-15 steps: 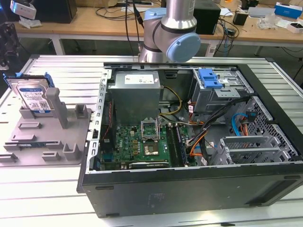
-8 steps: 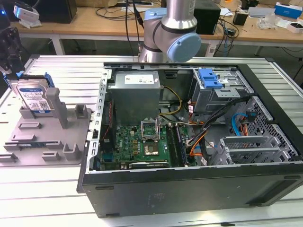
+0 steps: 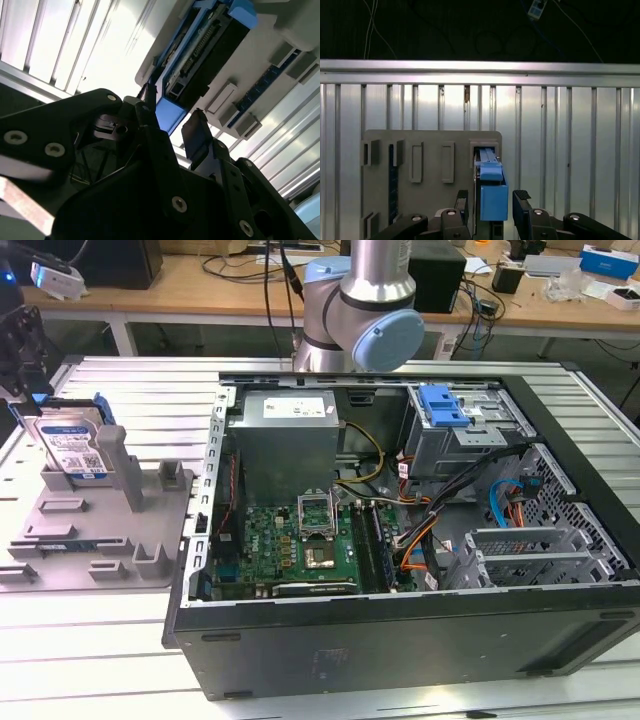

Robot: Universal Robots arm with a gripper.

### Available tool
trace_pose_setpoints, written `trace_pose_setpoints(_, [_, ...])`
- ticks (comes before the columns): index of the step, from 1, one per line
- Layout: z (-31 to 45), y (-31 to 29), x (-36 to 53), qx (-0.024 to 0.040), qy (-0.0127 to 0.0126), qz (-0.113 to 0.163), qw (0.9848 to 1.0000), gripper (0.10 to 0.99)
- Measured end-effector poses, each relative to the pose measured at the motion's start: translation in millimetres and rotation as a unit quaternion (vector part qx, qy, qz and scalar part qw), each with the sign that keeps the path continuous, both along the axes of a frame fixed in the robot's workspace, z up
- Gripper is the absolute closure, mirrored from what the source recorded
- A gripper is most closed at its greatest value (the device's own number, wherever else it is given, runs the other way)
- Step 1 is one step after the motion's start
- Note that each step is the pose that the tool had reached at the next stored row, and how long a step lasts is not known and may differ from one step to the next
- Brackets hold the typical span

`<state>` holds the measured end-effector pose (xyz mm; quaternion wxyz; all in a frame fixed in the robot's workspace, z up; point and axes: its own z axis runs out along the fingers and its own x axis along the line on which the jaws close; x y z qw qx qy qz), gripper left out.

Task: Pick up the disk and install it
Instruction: 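Pick up the disk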

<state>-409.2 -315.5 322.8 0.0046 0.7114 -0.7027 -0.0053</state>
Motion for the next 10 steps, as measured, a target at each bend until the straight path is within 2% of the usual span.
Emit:
trace_pose_setpoints(3, [-5.2, 0.0, 0.0, 0.0, 0.0, 0.0, 1.0, 0.604])
trace_pose_setpoints(10, [-10.7, 0.3, -0.1, 0.0, 0.0, 0.0, 1.0, 0.604])
